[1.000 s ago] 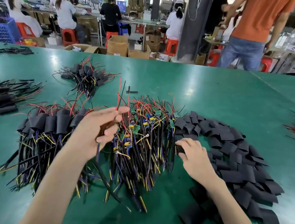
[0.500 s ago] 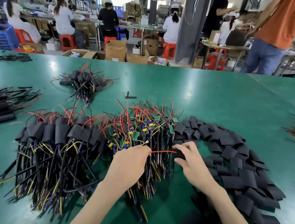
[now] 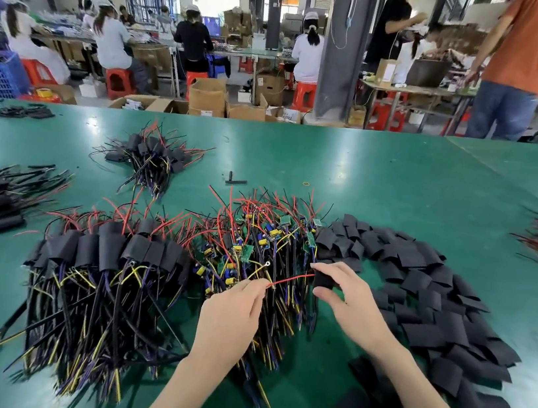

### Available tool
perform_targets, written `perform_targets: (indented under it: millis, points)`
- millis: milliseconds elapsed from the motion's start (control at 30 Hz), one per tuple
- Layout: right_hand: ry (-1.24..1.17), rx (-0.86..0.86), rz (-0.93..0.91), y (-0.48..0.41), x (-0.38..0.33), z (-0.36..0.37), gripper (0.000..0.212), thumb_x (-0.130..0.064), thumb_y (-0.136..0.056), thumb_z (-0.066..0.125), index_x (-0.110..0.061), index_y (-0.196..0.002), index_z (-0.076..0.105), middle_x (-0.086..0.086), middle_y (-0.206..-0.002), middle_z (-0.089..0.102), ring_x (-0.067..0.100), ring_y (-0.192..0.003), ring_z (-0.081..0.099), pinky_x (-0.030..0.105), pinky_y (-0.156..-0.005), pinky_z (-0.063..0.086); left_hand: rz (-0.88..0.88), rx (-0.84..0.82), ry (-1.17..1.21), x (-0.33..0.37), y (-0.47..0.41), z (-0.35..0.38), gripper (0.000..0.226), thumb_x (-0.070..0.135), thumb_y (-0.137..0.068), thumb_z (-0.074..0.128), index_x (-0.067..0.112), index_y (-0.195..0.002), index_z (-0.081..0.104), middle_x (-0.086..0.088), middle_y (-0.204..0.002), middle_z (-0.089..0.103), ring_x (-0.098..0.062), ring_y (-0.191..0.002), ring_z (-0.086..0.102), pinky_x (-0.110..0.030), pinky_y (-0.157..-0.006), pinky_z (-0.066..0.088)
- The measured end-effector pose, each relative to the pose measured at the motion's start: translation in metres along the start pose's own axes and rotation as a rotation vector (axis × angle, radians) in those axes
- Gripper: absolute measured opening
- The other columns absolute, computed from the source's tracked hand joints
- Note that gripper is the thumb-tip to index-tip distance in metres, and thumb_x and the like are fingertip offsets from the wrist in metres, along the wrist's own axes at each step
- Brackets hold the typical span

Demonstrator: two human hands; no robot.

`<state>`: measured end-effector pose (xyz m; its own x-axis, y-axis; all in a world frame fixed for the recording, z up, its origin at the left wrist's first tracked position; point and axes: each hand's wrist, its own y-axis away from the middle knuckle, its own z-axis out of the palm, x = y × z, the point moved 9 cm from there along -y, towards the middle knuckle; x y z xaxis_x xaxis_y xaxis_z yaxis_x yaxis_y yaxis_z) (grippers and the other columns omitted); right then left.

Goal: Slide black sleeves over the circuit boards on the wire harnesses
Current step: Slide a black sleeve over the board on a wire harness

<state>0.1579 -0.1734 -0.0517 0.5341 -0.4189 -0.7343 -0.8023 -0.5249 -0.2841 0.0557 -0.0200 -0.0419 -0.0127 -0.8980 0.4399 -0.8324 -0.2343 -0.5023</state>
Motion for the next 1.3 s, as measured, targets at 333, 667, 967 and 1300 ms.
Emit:
perform_targets:
  millis: [333,667,967,1300]
  points:
    - [-0.049,0.096,0.001,0.002,-0.004,-0.008,0.033,-0.012,-0.086,0.065,-0.019,-0.118,0.061,-0.009,-0.104,0.059,-0.002,-0.099,0.053,0.001,-0.084,0.032,0.001,-0.035,-0.002,0.0,0.0,0.001,0.021,0.014,-0.094,0.056,0.021,-0.108,0.07,0.007,-0.081,0.069,-0.013,-0.06,0.061,-0.031,-0.053,0.052]
    - [0.419,0.041,-0.326,0.009,-0.036,0.011,0.037,-0.017,-0.08,0.07,-0.011,-0.116,0.065,0.0,-0.107,0.065,0.017,-0.107,0.048,0.028,-0.094,0.03,0.162,-0.133,0.096,0.018,0.003,0.008,0.023,0.014,-0.097,0.049,0.013,-0.114,0.066,0.0,-0.095,0.058,-0.019,-0.072,0.059,-0.035,-0.065,0.051]
    - [0.513,-0.112,-0.438,0.018,-0.056,0.048,0.035,-0.008,-0.089,0.056,-0.006,-0.123,0.052,0.005,-0.116,0.054,0.024,-0.105,0.051,0.036,-0.092,0.041,0.13,-0.25,0.419,0.026,0.011,0.018,0.066,-0.005,-0.072,0.045,0.009,-0.135,0.031,0.006,-0.112,0.034,0.0,-0.095,0.04,-0.012,-0.089,0.034]
    - [0.336,-0.075,-0.252,0.007,-0.032,0.027,0.026,-0.001,-0.091,0.051,-0.003,-0.116,0.046,0.0,-0.106,0.037,0.014,-0.098,0.032,0.021,-0.09,0.027,0.068,-0.348,0.301,0.0,0.006,0.028,0.054,0.028,-0.081,0.062,0.03,-0.131,0.043,0.021,-0.116,0.048,0.0,-0.111,0.038,-0.02,-0.099,0.032]
